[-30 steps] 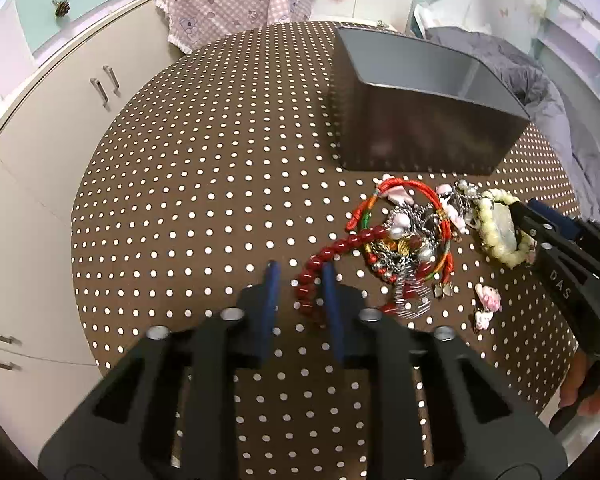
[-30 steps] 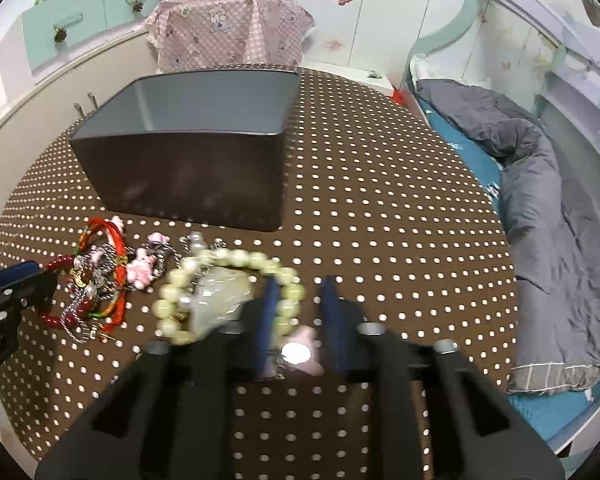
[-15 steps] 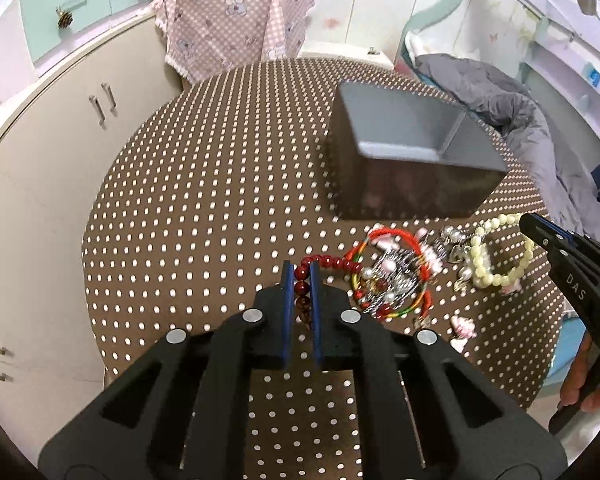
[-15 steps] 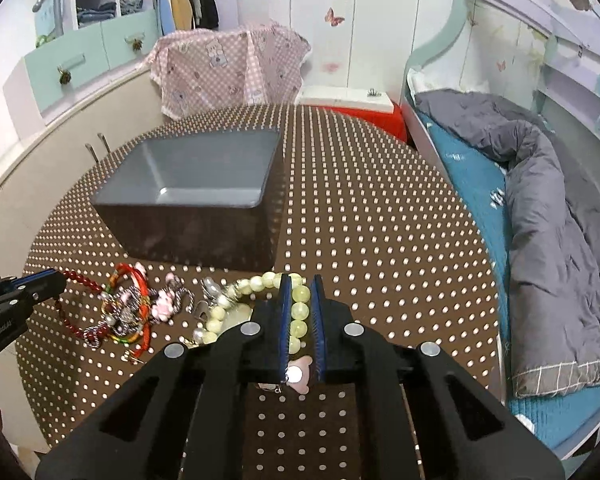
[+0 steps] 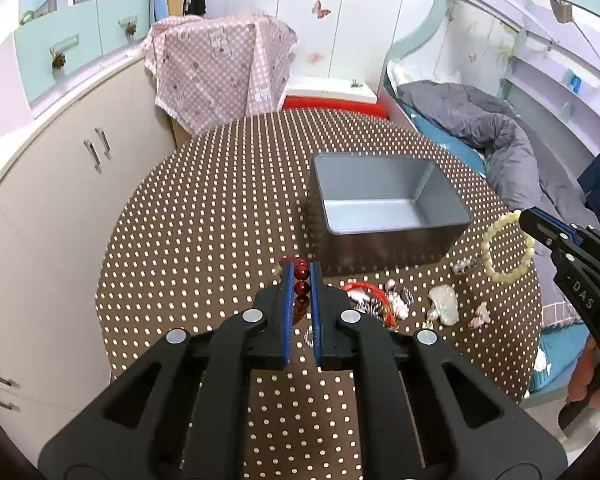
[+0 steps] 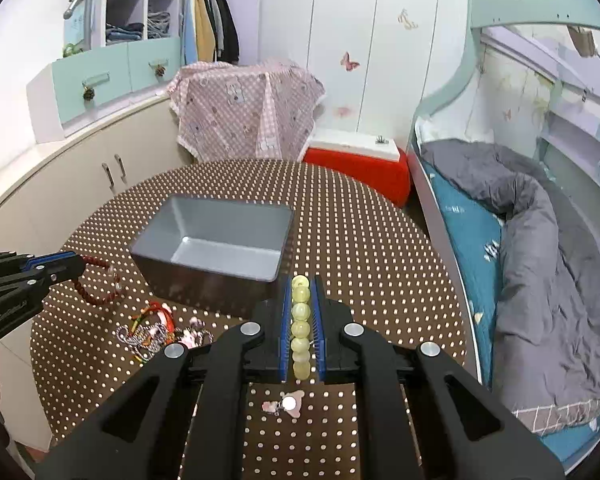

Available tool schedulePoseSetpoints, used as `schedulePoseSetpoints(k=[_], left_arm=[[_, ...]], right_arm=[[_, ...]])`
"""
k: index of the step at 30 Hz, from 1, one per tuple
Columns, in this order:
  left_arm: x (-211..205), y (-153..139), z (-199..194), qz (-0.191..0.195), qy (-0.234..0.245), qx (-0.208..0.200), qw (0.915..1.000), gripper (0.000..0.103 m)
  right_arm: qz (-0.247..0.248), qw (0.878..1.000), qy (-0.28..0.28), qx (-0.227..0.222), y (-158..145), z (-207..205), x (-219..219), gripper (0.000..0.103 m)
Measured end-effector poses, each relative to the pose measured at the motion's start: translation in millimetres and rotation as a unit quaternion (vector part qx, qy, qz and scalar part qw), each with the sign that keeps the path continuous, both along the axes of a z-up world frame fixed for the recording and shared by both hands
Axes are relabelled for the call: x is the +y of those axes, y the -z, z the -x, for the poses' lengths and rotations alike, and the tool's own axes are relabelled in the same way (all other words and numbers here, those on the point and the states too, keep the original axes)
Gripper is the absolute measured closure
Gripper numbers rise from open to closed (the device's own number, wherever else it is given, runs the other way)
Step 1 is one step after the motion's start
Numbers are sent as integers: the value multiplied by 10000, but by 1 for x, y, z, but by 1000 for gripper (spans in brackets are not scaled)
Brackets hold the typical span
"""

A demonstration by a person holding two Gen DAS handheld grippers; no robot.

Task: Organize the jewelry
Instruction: 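Carry both bracelets over the gray metal box with both tools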

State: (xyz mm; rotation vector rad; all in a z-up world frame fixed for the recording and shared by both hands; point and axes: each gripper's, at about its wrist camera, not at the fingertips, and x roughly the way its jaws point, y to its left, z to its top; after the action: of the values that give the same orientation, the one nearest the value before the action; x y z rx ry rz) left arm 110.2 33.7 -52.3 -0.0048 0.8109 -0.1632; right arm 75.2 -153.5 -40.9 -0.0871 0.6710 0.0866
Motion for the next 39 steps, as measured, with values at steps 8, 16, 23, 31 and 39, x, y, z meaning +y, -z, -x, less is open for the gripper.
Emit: schedulePoseSetpoints(k=[8,16,23,31,39], left_arm=[[2,-25,-2,87,93,-337,9994,95],[-8,-50,-4,216,269,-688,9970,95],[-17,-66,-15,348,505,-873,9943,95],[-23,-58,-42,548,691,-621,9942,95],[-24,-31,-71,793,694,-62,9944,95]], right_arm=[[-115,9991,-243,-330,-28,3,3,95],[-86,9959,-400,-801,-61,3,5,95],[-208,9928,-521,-1054,-82,-8,5,95],[-307,9928,-690,-934,-81,-31,13,95],[-357,9952,-780,-481,-57,-56,22,95]])
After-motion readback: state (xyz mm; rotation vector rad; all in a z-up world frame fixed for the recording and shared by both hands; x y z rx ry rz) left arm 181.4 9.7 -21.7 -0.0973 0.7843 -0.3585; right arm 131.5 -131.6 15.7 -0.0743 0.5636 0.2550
